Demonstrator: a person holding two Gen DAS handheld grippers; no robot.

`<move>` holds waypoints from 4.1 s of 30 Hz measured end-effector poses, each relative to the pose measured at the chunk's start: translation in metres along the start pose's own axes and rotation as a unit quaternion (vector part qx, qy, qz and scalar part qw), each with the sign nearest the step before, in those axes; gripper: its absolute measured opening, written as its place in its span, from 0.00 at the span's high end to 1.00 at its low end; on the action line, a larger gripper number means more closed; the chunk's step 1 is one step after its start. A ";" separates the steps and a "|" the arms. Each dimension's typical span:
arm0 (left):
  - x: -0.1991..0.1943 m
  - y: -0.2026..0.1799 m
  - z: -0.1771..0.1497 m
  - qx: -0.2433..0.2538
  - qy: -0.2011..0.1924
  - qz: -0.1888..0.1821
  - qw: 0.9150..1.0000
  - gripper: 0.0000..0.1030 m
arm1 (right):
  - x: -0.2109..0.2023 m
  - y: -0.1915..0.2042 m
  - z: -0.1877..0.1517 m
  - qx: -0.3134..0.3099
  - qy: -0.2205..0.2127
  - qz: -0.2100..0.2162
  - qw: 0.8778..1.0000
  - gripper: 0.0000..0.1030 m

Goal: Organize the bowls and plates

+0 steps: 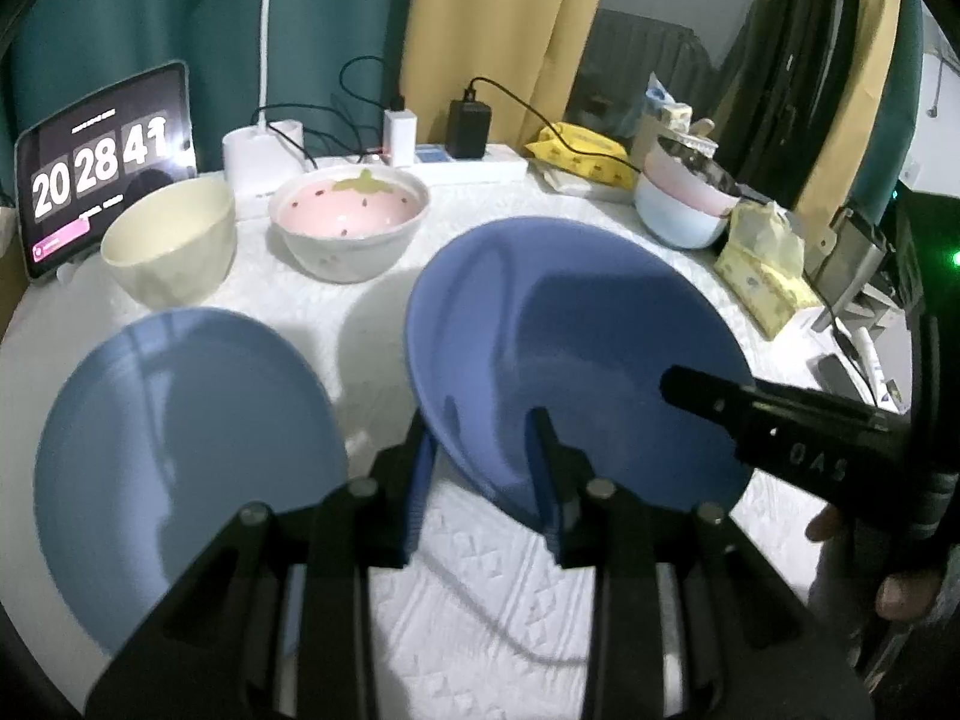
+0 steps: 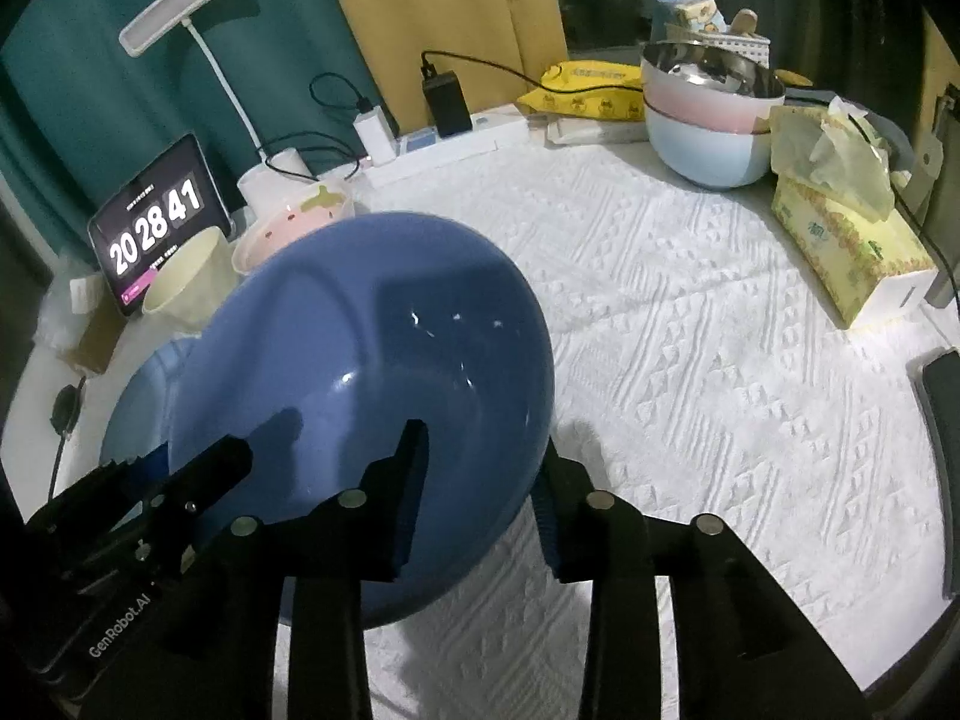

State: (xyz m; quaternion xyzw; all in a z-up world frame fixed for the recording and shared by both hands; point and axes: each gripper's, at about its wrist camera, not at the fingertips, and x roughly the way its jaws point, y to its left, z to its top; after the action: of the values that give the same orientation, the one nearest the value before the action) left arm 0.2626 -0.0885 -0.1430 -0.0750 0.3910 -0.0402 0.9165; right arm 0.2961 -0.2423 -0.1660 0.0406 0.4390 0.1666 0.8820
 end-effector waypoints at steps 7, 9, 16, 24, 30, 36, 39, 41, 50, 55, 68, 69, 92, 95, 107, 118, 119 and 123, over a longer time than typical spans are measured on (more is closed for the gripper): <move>-0.008 0.006 0.002 -0.004 -0.007 0.002 1.000 0.69 | -0.010 0.000 0.005 -0.005 -0.021 -0.016 1.000 0.59; -0.012 0.008 0.003 -0.006 -0.012 0.002 1.000 0.67 | -0.014 0.000 0.007 -0.005 -0.028 -0.022 0.999 0.59; -0.026 0.014 0.009 -0.011 -0.035 0.009 0.999 0.56 | -0.027 0.006 0.018 -0.011 -0.051 -0.036 0.998 0.59; -0.041 0.029 0.021 -0.026 -0.060 0.010 0.998 0.56 | -0.038 0.026 0.035 -0.036 -0.070 -0.033 0.996 0.59; -0.047 0.041 0.032 -0.034 -0.074 0.016 0.997 0.56 | -0.038 0.047 0.048 -0.057 -0.076 -0.025 0.995 0.59; -0.050 0.055 0.046 -0.045 -0.086 0.023 0.995 0.56 | -0.037 0.063 0.061 -0.070 -0.078 -0.016 0.994 0.59; -0.049 0.061 0.053 -0.047 -0.090 0.026 0.995 0.56 | -0.034 0.069 0.068 -0.074 -0.077 -0.014 0.994 0.59; -0.048 0.063 0.058 -0.047 -0.091 0.027 0.994 0.56 | -0.031 0.074 0.073 -0.077 -0.077 -0.014 0.994 0.59; -0.035 0.076 0.078 -0.059 -0.088 0.024 0.994 0.56 | -0.015 0.096 0.095 -0.095 -0.063 -0.012 0.993 0.59; -0.021 0.087 0.090 -0.067 -0.075 0.026 0.995 0.56 | -0.002 0.104 0.110 -0.097 -0.053 -0.011 0.994 0.59; 0.037 0.114 0.107 -0.081 -0.019 0.026 0.996 0.56 | 0.057 0.116 0.141 -0.088 -0.007 0.000 0.996 0.59; 0.040 0.114 0.107 -0.080 -0.017 0.024 0.996 0.56 | 0.061 0.115 0.142 -0.086 -0.004 0.001 0.996 0.59; 0.116 0.120 0.107 -0.083 0.066 0.040 0.994 0.57 | 0.165 0.094 0.132 -0.012 0.098 0.011 0.995 0.60; 0.119 0.121 0.109 -0.083 0.066 0.045 0.993 0.59 | 0.167 0.098 0.134 -0.021 0.097 0.009 0.995 0.63; 0.121 0.118 0.107 -0.065 0.062 0.045 0.995 0.70 | 0.167 0.108 0.129 -0.051 0.090 0.009 0.995 0.86; 0.105 0.109 0.107 -0.051 0.034 0.058 0.996 0.71 | 0.147 0.111 0.132 -0.059 0.066 0.012 0.996 0.87; 0.102 0.109 0.107 -0.050 0.030 0.059 0.997 0.71 | 0.144 0.111 0.133 -0.060 0.063 0.013 0.996 0.87; 0.093 0.105 0.108 -0.045 0.019 0.059 0.997 0.71 | 0.133 0.112 0.134 -0.061 0.054 0.017 0.997 0.87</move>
State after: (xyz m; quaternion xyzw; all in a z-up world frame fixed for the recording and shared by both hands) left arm 0.4068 0.0146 -0.1528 -0.0922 0.4137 0.0306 0.9052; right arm 0.4475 -0.0834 -0.1610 -0.0148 0.4744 0.2101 0.8548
